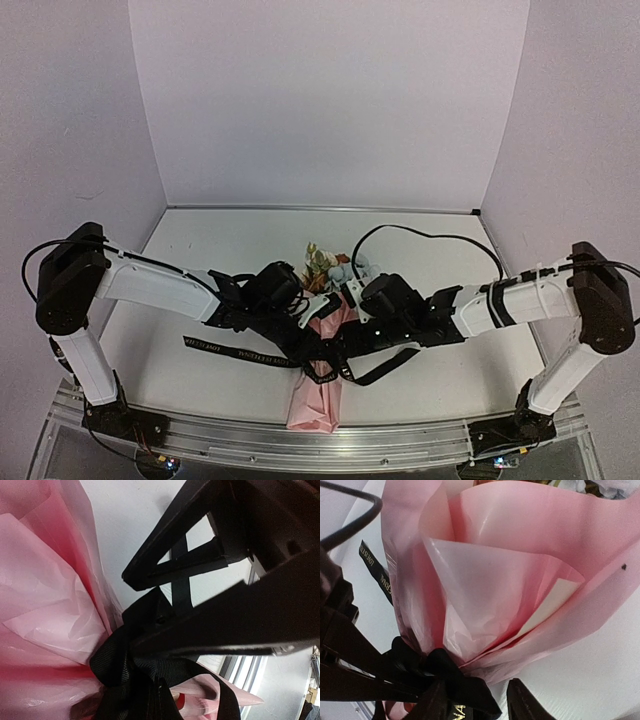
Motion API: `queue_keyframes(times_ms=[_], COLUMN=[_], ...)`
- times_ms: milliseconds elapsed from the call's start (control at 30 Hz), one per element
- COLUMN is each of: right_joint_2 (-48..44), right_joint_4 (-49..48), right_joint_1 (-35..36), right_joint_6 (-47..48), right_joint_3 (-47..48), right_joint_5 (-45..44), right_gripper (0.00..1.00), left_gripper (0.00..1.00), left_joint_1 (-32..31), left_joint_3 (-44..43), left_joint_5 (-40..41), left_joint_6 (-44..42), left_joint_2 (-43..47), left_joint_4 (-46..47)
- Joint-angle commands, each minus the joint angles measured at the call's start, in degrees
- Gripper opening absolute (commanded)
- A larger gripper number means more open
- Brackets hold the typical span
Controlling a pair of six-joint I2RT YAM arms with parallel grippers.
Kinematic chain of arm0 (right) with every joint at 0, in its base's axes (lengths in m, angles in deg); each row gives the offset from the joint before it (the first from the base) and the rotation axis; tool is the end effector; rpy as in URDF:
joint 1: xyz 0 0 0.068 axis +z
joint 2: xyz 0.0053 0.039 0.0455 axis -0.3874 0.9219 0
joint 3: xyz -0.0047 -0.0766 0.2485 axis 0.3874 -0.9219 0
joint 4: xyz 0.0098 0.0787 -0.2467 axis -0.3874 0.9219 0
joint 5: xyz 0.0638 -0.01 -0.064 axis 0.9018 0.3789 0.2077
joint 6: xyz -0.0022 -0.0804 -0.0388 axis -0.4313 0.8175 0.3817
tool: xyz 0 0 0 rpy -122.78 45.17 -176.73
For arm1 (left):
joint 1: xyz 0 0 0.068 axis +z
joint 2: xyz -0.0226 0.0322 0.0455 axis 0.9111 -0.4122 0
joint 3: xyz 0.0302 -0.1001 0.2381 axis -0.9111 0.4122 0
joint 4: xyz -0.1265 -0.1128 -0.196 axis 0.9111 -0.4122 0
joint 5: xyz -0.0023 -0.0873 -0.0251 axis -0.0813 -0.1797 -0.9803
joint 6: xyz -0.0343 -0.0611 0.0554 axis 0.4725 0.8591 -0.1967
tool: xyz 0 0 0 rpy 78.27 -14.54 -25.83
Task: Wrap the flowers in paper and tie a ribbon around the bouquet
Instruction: Cross the half-tied ribbon over the folded bouquet.
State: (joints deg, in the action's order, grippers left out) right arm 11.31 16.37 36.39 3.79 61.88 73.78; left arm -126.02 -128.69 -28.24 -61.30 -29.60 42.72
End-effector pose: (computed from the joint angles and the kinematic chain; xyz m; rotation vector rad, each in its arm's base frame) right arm 0.1772 0.3152 0.1317 -0.6263 2.4462 0.8805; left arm 0.1610 -0.3482 0.1257 1.2118 2.3522 -1.0338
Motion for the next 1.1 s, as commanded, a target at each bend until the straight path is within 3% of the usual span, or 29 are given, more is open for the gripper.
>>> queue_keyframes(times_ms=[0,133,233,600,733,900,1067], right_joint_2=[0.9,0.9,0.9,1.5,1.7,1.4,1.1], right_joint_4=[-1.2,-1.2,-1.2,-2.3,-2.5,-2.7,-3.5], right_joint_1=[0.2,0.2,0.2,0.2,0.2,0.2,0.2], right_joint_6=[0.0,0.5,1.1,2.4,2.3,2.1,1.9], right_joint_3=[2.1,2.2,2.7,3.3,3.5,3.3,2.7], right_joint_5=[-0.3,0.6,1.4,3.2,3.4,3.2,2.8], right_gripper=[0.26,0.05,0.0,0.0,0.0,0.0,0.0], left_gripper=[0.01,0.02,0.04,0.32,0.35,0.34,0.36], left_joint_1=[0.0,0.0,0.0,0.2,1.5,2.3,2.3], left_joint_3=[-2.0,-2.2,-2.2,-2.7,-3.1,-6.9,-8.5], left_joint_5=[-0.6,0.0,0.6,4.1,6.8,6.9,6.2], left_joint_6=[-1.2,-1.2,-0.9,0.3,-0.7,-3.9,-5.1], left_joint_2=[1.4,1.6,2.2,12.1,12.7,7.5,3.9], left_joint_4=[-0.3,-0.3,-0.3,0.4,-1.7,-8.8,-10.1])
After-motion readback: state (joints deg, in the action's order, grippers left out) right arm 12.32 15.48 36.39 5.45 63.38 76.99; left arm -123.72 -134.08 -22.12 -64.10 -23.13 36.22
